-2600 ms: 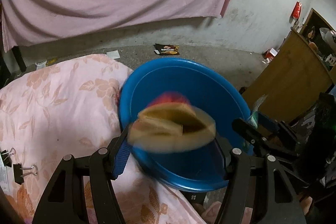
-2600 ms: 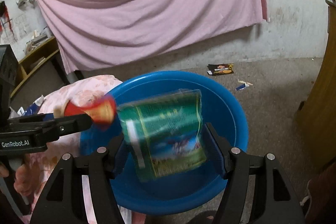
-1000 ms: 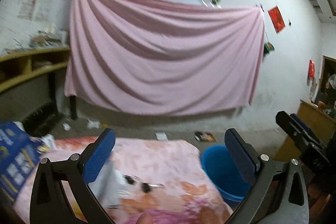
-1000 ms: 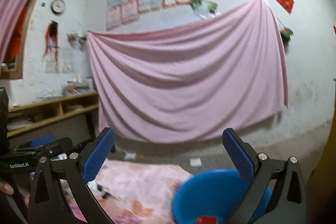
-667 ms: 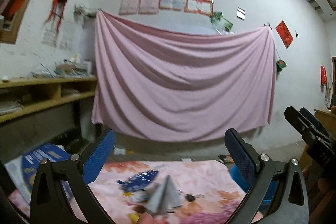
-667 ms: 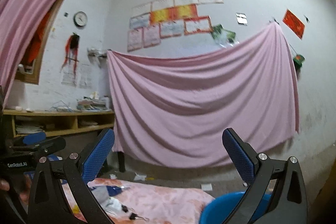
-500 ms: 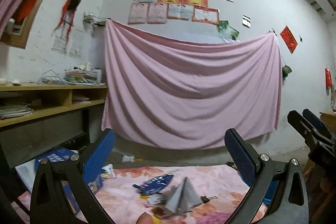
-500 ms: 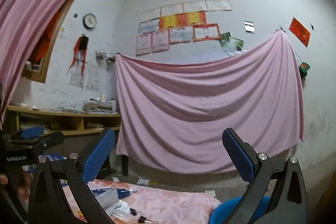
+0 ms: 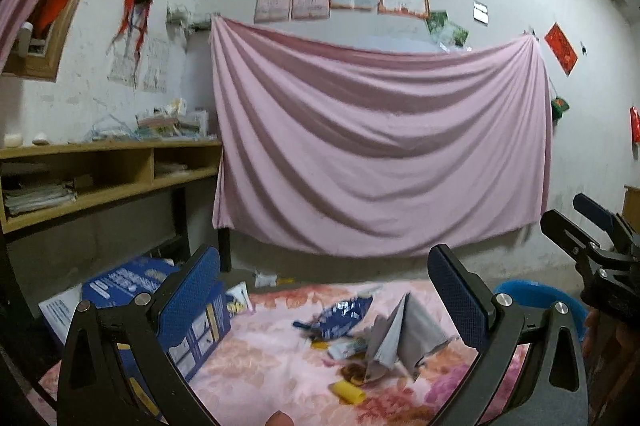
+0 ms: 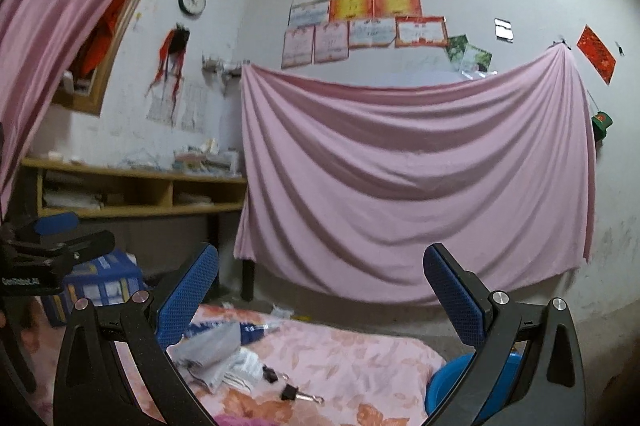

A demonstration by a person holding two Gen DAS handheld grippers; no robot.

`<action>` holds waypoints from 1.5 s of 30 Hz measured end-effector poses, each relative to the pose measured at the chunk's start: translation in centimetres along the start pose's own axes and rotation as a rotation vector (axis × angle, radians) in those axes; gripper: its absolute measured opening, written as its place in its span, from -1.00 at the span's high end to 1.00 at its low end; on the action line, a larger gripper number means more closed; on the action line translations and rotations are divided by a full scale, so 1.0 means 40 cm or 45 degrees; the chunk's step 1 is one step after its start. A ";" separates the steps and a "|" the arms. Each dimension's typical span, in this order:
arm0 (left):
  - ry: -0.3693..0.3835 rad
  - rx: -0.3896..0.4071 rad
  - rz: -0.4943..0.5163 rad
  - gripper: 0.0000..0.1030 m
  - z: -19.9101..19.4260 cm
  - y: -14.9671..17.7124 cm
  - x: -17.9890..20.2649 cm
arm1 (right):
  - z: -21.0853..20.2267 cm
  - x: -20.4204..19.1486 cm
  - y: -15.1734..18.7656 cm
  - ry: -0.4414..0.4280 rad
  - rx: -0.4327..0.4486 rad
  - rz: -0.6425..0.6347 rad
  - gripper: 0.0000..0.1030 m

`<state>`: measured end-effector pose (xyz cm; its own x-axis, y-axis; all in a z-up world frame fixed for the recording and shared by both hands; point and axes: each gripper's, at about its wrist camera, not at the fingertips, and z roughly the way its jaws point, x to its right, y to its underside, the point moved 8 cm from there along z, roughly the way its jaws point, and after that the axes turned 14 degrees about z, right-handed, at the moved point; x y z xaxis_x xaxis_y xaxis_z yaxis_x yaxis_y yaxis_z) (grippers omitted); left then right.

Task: Collect trash
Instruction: 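Lift both tools from the basin back toward the table, then grasp the grey tissue with the left tool while the right tool grasps a black binder clip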

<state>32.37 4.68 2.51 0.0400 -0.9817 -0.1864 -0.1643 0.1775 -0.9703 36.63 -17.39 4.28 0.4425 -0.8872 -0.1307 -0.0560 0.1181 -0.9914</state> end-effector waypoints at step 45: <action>0.667 -0.668 -0.038 0.86 0.253 0.231 0.254 | 0.275 0.092 0.429 -0.058 -1.272 0.195 0.10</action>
<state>41.22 -2.96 -9.90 -0.4021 -0.9134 0.0643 -0.6249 0.2224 -0.7484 47.13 -13.72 -13.18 0.4003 -0.8736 -0.2769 -0.8294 -0.2169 -0.5148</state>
